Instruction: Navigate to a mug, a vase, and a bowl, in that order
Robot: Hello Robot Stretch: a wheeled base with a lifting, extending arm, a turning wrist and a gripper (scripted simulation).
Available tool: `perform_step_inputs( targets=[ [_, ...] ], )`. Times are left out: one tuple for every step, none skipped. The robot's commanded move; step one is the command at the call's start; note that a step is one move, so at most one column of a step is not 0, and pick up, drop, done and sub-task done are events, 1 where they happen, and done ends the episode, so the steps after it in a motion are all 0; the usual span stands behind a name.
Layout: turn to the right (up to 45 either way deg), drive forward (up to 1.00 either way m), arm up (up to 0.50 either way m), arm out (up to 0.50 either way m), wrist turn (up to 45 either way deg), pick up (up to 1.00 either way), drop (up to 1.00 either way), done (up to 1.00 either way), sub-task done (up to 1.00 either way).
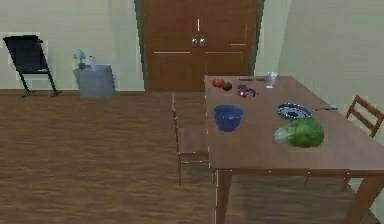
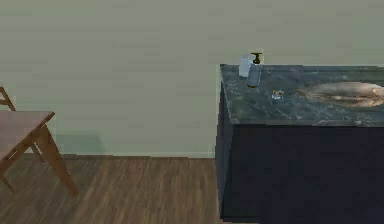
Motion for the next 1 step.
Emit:
perform_step_inputs(
  targets=[
    [6.0,0.0,0.0,0.0,0.0,0.0,0.0,0.0,0.0]
  ],
)
